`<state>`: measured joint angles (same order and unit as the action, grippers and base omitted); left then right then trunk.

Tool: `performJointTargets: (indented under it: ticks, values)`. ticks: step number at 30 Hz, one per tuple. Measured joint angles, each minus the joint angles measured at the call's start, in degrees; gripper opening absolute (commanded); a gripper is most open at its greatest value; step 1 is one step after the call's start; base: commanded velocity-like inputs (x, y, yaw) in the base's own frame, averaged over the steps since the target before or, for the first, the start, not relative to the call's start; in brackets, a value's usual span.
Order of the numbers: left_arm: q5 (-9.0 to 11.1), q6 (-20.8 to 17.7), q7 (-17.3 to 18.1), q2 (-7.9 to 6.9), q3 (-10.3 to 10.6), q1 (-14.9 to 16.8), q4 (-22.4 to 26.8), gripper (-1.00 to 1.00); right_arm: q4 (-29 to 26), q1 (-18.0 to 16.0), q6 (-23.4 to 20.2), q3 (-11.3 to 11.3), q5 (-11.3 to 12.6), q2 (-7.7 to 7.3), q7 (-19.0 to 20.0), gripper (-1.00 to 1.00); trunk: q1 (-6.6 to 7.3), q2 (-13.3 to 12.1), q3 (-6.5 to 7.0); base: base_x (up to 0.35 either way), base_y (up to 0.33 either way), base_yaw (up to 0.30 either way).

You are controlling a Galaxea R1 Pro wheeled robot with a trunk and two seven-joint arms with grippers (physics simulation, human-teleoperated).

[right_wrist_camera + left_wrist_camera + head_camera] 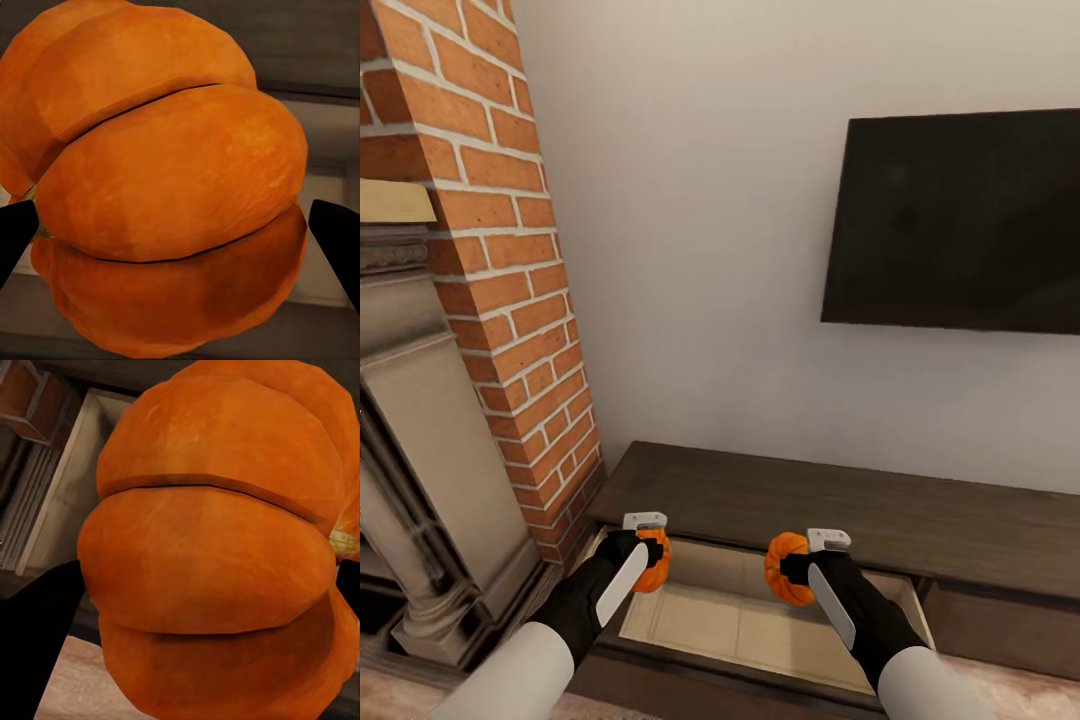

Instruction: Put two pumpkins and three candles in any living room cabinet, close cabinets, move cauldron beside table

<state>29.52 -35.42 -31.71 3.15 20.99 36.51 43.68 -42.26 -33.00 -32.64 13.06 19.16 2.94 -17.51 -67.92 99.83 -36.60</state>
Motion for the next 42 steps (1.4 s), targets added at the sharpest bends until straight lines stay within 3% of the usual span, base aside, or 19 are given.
performJointTargets:
  ticks: [8, 13, 16, 42]
  values:
    - [-0.3, 0.6, 0.1, 1.96, 1.1, 0.0, -0.2, -1.0, 0.1, 0.0, 0.0, 0.0, -0.1, -0.01, 0.0, -1.0, -1.76, 3.2, -1.44, 0.0, 0.0, 0.013]
    - [0.4, 4.2, 0.1, 2.85, 7.2, 0.0, -0.3, -1.0, 0.1, 0.0, 0.0, 0.0, -0.1, 0.0, 0.0, -1.0, -2.86, 5.2, -2.33, 0.0, 0.0, 0.0]
    - [0.4, 5.0, 0.1, 2.99, 8.6, 0.0, -0.3, -1.0, 0.1, 0.0, 0.0, 0.0, -0.2, 0.0, 0.0, -1.0, -3.52, 6.4, -2.87, 0.0, 0.0, 0.0]
    - [0.3, 5.5, 0.1, 2.96, 9.0, 0.0, -0.3, -1.0, 0.1, 0.0, 0.0, 0.0, 0.2, 0.0, 0.0, -1.0, -9.23, 16.8, -7.54, 0.0, 0.0, 0.0]
